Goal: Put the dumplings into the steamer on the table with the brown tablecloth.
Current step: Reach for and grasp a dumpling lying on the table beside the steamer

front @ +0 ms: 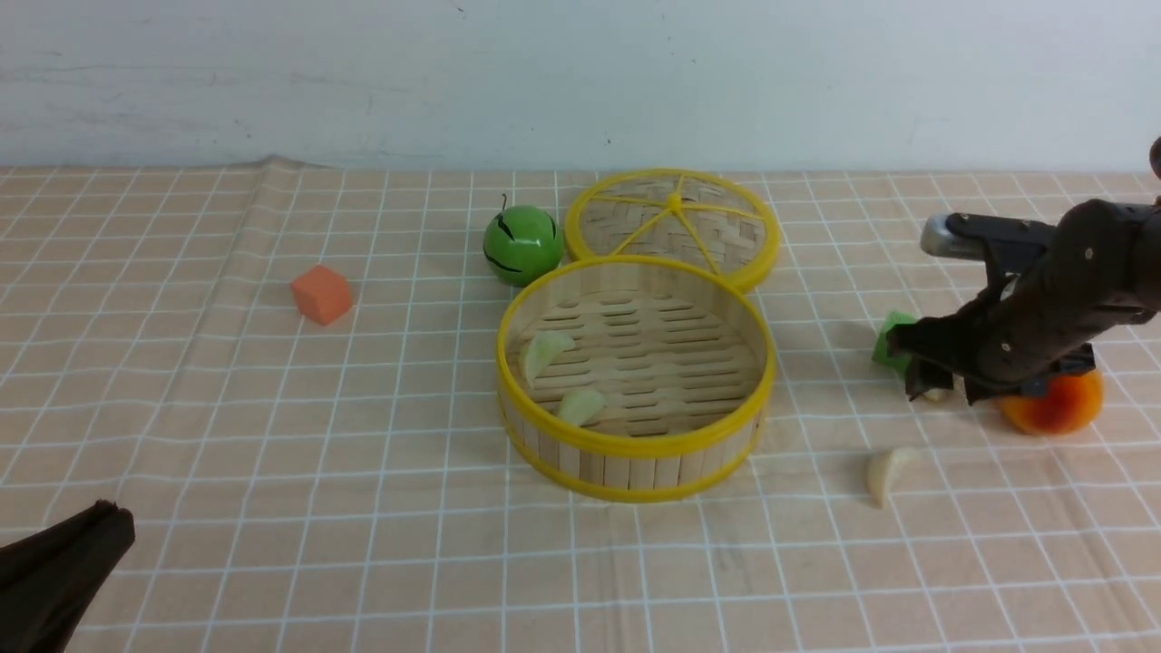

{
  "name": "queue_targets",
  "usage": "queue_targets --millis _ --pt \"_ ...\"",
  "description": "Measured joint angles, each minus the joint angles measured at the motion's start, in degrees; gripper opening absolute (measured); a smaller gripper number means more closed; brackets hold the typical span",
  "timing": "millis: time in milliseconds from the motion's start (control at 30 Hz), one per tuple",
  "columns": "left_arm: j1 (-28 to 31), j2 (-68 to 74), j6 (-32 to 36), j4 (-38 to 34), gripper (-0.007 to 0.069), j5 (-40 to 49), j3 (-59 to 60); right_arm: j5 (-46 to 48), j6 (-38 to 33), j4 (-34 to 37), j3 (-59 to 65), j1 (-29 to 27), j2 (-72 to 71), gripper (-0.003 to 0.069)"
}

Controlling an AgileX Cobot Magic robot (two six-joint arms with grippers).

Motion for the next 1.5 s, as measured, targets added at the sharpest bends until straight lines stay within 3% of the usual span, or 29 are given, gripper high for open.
queue_targets --millis 533,800,900,1067,1333,1500 --pt "0.0 0.0 0.2 0.0 -0.0013 -0.4 0.0 -5.9 1.7 -1.7 -2.6 -0.6 3.0 0.0450" --pt "0.0 0.1 0.2 0.0 -0.0013 -0.4 0.0 -3.4 -0.1 -2.5 -2.6 0.9 2.7 0.0220" --pt "0.0 0.5 0.2 0.0 -0.0013 -0.4 0.0 -1.4 -1.8 -1.8 -2.6 1.7 2.1 0.0177" --pt "0.0 1.5 0.2 0.0 -0.0012 -0.4 0.0 4.5 -4.5 2.8 -2.4 3.1 1.0 0.0219" --pt "0.0 2.9 0.2 0.0 -0.0008 -0.8 0.0 3.9 -3.5 4.8 -2.4 2.7 -1.7 0.0399" --pt "0.0 2.9 0.3 0.0 -0.0003 -0.8 0.0 2.9 -0.2 4.4 -2.4 1.3 -0.8 0.0415"
